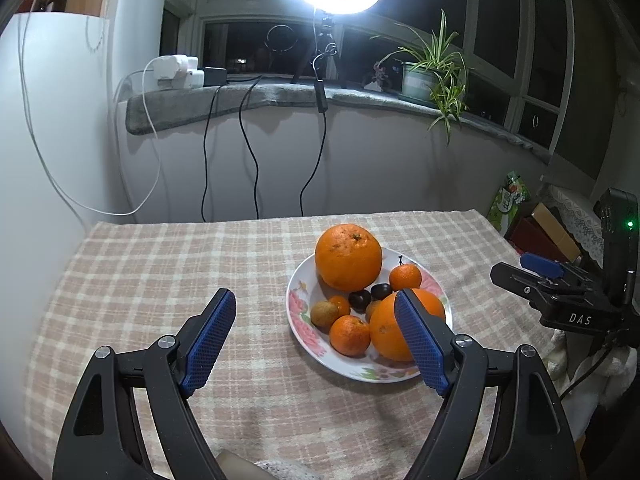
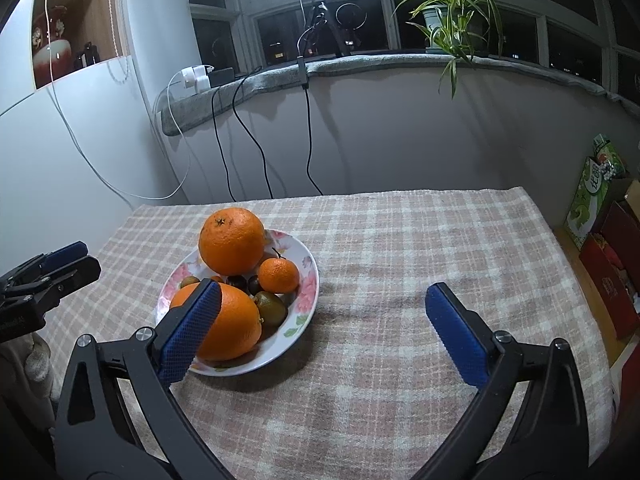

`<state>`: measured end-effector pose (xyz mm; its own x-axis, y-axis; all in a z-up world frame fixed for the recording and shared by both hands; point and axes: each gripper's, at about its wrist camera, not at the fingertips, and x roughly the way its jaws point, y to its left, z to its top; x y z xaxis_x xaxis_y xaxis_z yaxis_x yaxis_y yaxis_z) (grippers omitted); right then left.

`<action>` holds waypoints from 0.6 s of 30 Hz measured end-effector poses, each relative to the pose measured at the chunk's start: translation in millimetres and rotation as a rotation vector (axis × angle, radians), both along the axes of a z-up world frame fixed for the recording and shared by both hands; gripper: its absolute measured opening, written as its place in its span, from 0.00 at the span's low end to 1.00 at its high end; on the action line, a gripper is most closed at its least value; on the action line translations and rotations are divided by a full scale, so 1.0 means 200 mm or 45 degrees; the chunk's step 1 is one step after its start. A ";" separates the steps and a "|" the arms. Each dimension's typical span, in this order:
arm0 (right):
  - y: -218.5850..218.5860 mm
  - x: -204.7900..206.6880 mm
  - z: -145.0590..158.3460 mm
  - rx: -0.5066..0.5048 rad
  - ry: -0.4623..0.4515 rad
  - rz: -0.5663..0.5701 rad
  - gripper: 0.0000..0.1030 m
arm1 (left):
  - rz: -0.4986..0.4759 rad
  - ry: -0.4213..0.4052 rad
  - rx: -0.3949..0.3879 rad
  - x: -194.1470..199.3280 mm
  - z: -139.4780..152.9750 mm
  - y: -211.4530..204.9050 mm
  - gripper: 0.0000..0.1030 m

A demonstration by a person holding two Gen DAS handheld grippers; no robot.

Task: Organize fruits

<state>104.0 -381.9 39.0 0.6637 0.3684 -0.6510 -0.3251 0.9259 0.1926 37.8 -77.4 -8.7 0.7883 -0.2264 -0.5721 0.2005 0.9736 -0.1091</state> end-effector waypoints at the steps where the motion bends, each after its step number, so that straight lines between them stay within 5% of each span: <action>1: 0.00 0.00 0.00 0.000 -0.001 -0.001 1.00 | 0.000 -0.001 0.002 0.00 0.00 0.00 0.80; 18: 0.01 -0.01 0.00 0.001 0.027 -0.001 1.00 | -0.008 -0.002 -0.004 -0.01 0.00 -0.02 0.80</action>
